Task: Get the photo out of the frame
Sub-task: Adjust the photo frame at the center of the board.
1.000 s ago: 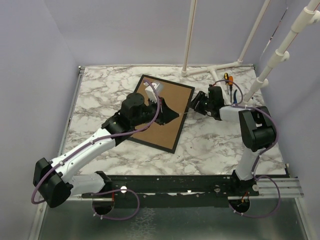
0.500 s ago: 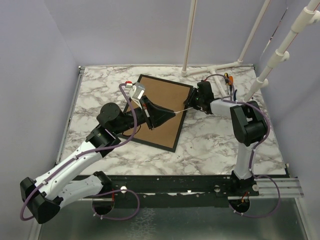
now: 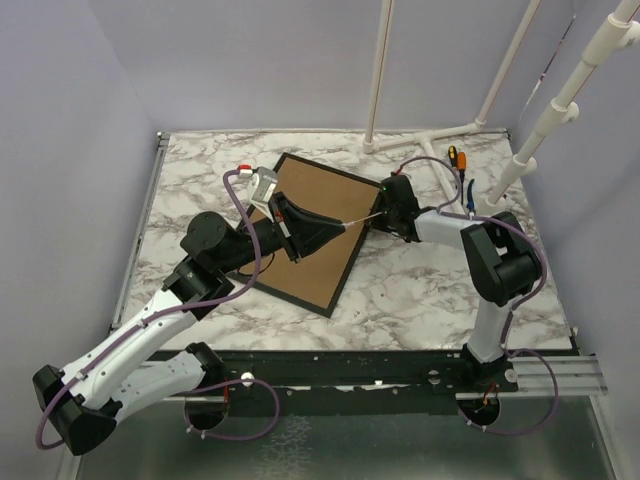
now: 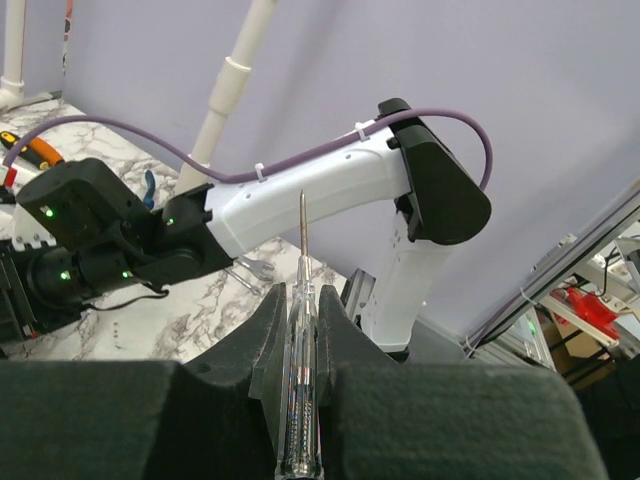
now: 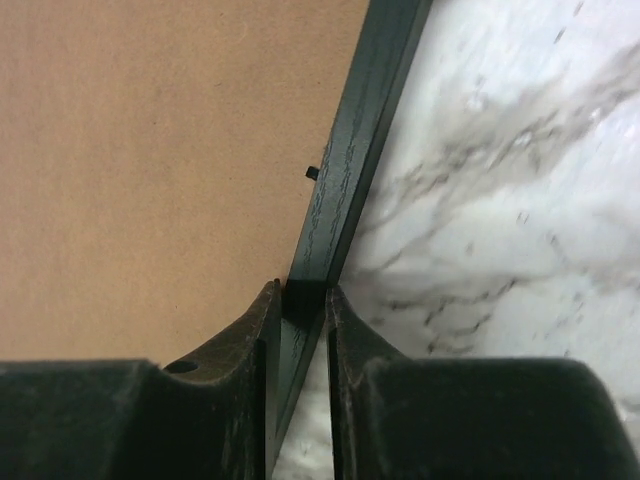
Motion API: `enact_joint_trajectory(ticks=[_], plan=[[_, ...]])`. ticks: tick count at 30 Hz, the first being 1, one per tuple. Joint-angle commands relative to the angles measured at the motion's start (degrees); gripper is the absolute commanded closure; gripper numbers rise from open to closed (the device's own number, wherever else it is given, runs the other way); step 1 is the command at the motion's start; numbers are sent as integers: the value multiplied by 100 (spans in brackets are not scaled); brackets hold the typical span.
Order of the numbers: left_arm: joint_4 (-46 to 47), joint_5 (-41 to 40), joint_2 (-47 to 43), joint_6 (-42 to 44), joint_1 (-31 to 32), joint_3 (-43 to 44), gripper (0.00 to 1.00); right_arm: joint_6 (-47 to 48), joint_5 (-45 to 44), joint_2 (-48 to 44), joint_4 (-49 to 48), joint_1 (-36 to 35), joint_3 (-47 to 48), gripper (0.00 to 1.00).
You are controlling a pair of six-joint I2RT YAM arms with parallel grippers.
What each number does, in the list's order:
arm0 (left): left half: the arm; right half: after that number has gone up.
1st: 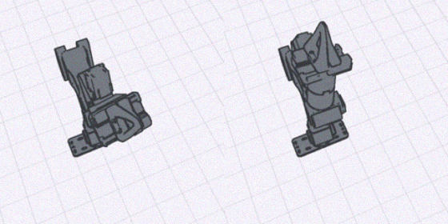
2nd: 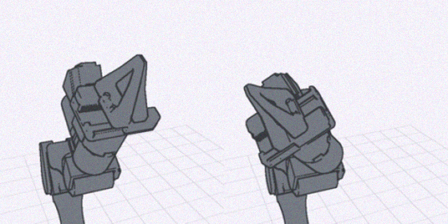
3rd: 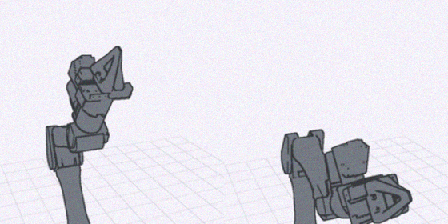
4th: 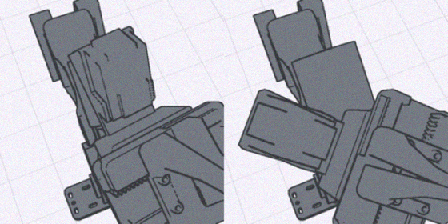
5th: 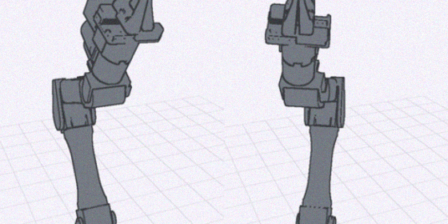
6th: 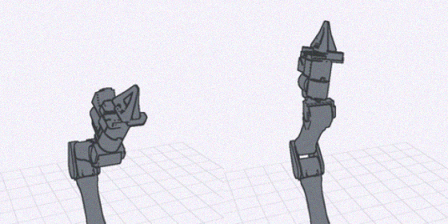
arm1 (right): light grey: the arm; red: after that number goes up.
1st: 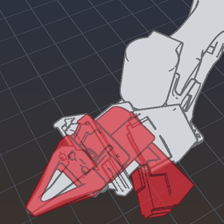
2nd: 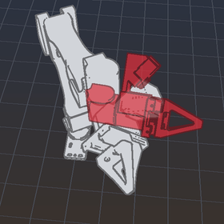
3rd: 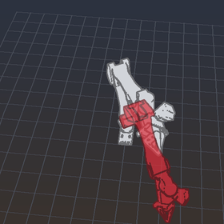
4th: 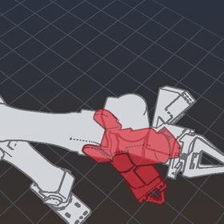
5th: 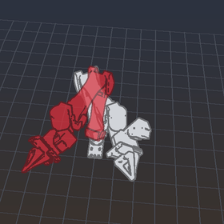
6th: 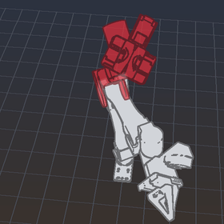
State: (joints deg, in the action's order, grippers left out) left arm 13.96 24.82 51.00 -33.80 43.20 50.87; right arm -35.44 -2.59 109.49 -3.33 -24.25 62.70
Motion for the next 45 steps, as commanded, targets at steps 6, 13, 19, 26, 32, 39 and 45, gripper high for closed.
enact_joint_trajectory(ticks=[6,13,19,26,32,39,45], plan=[[207,-134,-16,14,-17,-86,100,89,142,-618,378,-326,-775,79],[245,-127,451,-127,-42,-14,100,91,452,-1152,-140,-317,-1098,49],[558,-153,540,-189,-166,-153,100,224,559,-1522,-48,-257,-1072,46],[759,-148,995,-572,-550,-281,100,144,787,-1782,-629,184,-1450,44],[565,-69,2157,-1120,-1162,26,100,-24,1621,-1534,-1112,911,-1487,46],[743,579,3854,-1689,-1801,498,100,-211,2318,-959,-1600,1227,-1235,52],[-188,902,5017,-1045,-2012,1311,100,-92,2749,-478,-1883,1247,-1006,54]])
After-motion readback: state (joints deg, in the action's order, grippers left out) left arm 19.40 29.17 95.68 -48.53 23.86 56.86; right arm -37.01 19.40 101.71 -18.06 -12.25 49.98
